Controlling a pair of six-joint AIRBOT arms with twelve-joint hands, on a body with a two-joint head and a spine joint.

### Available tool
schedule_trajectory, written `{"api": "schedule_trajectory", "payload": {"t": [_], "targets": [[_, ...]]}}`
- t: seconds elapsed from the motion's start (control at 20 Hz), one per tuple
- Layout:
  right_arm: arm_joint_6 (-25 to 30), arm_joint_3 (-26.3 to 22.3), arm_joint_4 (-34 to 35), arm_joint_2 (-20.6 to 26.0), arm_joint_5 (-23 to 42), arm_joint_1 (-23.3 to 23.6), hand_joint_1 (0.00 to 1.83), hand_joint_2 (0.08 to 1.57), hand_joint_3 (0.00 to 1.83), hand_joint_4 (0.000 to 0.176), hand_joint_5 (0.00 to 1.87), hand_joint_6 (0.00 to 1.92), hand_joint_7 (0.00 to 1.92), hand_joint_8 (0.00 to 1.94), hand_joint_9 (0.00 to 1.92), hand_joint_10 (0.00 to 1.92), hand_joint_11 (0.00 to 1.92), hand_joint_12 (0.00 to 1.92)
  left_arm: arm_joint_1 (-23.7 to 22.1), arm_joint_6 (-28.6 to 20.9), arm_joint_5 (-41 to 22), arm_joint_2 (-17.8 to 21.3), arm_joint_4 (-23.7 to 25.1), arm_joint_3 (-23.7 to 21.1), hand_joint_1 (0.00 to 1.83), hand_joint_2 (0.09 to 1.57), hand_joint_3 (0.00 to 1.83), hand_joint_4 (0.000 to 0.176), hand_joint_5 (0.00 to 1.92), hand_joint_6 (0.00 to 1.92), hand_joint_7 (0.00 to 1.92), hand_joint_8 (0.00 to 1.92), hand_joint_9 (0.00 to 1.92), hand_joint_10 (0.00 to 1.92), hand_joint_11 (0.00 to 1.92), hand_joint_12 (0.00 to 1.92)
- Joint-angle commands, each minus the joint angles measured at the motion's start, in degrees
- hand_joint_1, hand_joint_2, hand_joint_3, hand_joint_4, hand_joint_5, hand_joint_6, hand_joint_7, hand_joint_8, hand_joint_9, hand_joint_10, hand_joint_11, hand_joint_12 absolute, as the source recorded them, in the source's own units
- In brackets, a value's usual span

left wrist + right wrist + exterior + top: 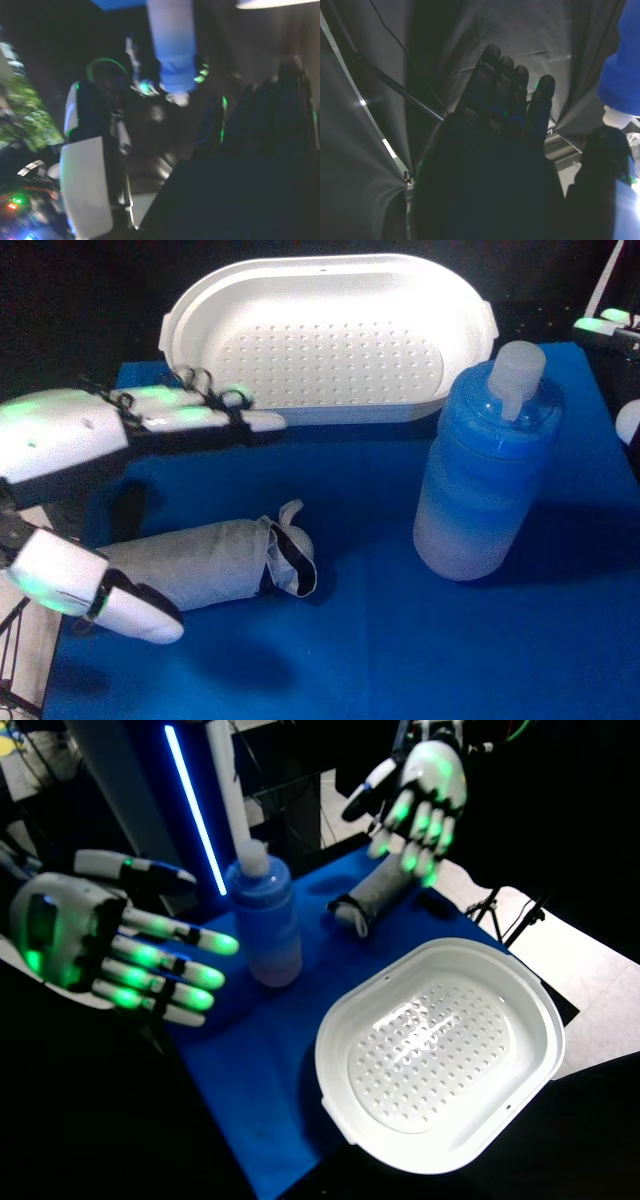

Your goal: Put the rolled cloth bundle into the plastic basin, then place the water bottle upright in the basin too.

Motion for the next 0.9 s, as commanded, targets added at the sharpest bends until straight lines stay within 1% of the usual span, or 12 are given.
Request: {"api": "schedule_trajectory", "payload": {"t": [0.0, 0.1, 0.2, 0.35, 0.4, 0.55, 0.6, 0.65, 0.7, 0.75, 0.8, 0.85], "targets": [[0.5, 0.3, 0.0, -0.1, 6.9, 0.5, 0.06, 1.39, 0.0, 0.074, 0.31, 0.0, 0.2, 0.0, 0.18, 0.0, 0.2, 0.01, -1.4, -1.6, -0.8, -0.6, 0.9, 0.3, 0.83, 0.88, 0.0, 0.176, 0.11, 0.0, 0.03, 0.0, 0.09, 0.0, 0.02, 0.55], [0.5, 0.3, 0.0, 0.0, 6.9, 0.5, 0.08, 1.4, 0.0, 0.078, 0.31, 0.0, 0.21, 0.0, 0.2, 0.0, 0.22, 0.01, -3.3, -2.4, 4.7, -1.3, 6.6, 0.5, 0.84, 0.88, 0.0, 0.176, 0.04, 0.0, 0.02, 0.0, 0.07, 0.0, 0.0, 0.7], [0.5, 0.3, 0.0, 0.0, 6.7, 0.5, 0.09, 1.4, 0.0, 0.067, 0.31, 0.0, 0.2, 0.0, 0.2, 0.0, 0.22, 0.01, -4.1, -2.4, 8.6, -2.0, 10.1, 0.6, 0.88, 0.86, 0.0, 0.176, 0.08, 0.0, 0.04, 0.0, 0.11, 0.01, 0.0, 0.8], [0.5, 0.3, 0.0, 0.0, 6.6, 0.5, 0.09, 1.4, 0.0, 0.054, 0.31, 0.0, 0.21, 0.0, 0.21, 0.01, 0.24, 0.02, -4.6, -2.4, 13.8, -3.1, 13.6, 1.1, 0.85, 0.92, 0.0, 0.176, 0.1, 0.0, 0.09, 0.0, 0.15, 0.01, 0.0, 0.74], [0.5, 0.3, 0.0, 0.0, 6.5, 0.5, 0.09, 1.4, 0.0, 0.063, 0.32, 0.0, 0.21, 0.0, 0.21, 0.0, 0.23, 0.01, -4.7, -2.4, 15.3, -3.6, 14.4, 1.3, 0.88, 0.92, 0.0, 0.176, 0.11, 0.01, 0.15, 0.01, 0.2, 0.01, 0.0, 0.8], [0.5, 0.3, 0.0, 0.0, 6.5, 0.5, 0.08, 1.4, 0.0, 0.074, 0.31, 0.0, 0.22, 0.0, 0.2, 0.0, 0.21, 0.0, -4.7, -2.4, 18.2, -5.0, 15.4, 2.5, 1.02, 1.02, 0.0, 0.176, 0.25, 0.0, 0.35, 0.0, 0.38, 0.01, 0.0, 1.29], [0.5, 0.3, 0.0, 0.0, 6.5, 0.5, 0.07, 1.4, 0.0, 0.071, 0.31, 0.0, 0.22, 0.0, 0.2, 0.0, 0.21, 0.0, -4.7, -2.4, 18.6, -5.2, 15.7, 2.6, 1.06, 1.05, 0.0, 0.176, 0.29, 0.0, 0.41, 0.01, 0.43, 0.02, 0.02, 1.32], [0.5, 0.3, 0.0, 0.0, 6.5, 0.5, 0.06, 1.4, 0.0, 0.072, 0.32, 0.0, 0.23, 0.0, 0.21, 0.0, 0.22, 0.0, -4.7, -2.4, 19.0, -5.3, 15.8, 2.8, 1.13, 1.07, 0.0, 0.15, 0.38, 0.0, 0.54, 0.01, 0.53, 0.03, 0.04, 1.4], [0.5, 0.3, 0.0, -0.1, 6.5, 0.5, 0.06, 1.4, 0.0, 0.067, 0.32, 0.0, 0.23, 0.0, 0.22, 0.01, 0.23, 0.01, -4.7, -2.4, 19.3, -5.5, 15.7, 3.0, 1.17, 1.06, 0.0, 0.099, 0.47, 0.01, 0.61, 0.01, 0.58, 0.04, 0.05, 1.44], [0.5, 0.3, 0.0, -0.1, 6.5, 0.5, 0.06, 1.41, 0.0, 0.061, 0.32, 0.0, 0.23, 0.0, 0.22, 0.01, 0.23, 0.01, -4.7, -2.4, 19.5, -5.6, 15.6, 3.2, 1.23, 1.06, 0.0, 0.001, 0.64, 0.01, 0.76, 0.04, 0.72, 0.11, 0.14, 1.54], [0.5, 0.3, 0.0, -0.2, 6.5, 0.5, 0.06, 1.41, 0.0, 0.061, 0.32, 0.0, 0.23, 0.0, 0.22, 0.01, 0.23, 0.01, -4.7, -2.4, 19.4, -5.7, 15.3, 3.3, 1.31, 1.16, 0.0, 0.0, 0.79, 0.02, 0.81, 1.02, 0.73, 0.48, 0.23, 1.69], [0.5, 0.2, 0.0, -0.2, 6.5, 0.5, 0.05, 1.41, 0.0, 0.06, 0.32, 0.0, 0.24, 0.0, 0.23, 0.01, 0.24, 0.01, -4.7, -2.4, 19.2, -5.7, 15.0, 3.3, 1.22, 1.22, 0.0, 0.0, 0.76, 0.9, 0.77, 1.43, 0.61, 0.97, 0.24, 1.77]]}}
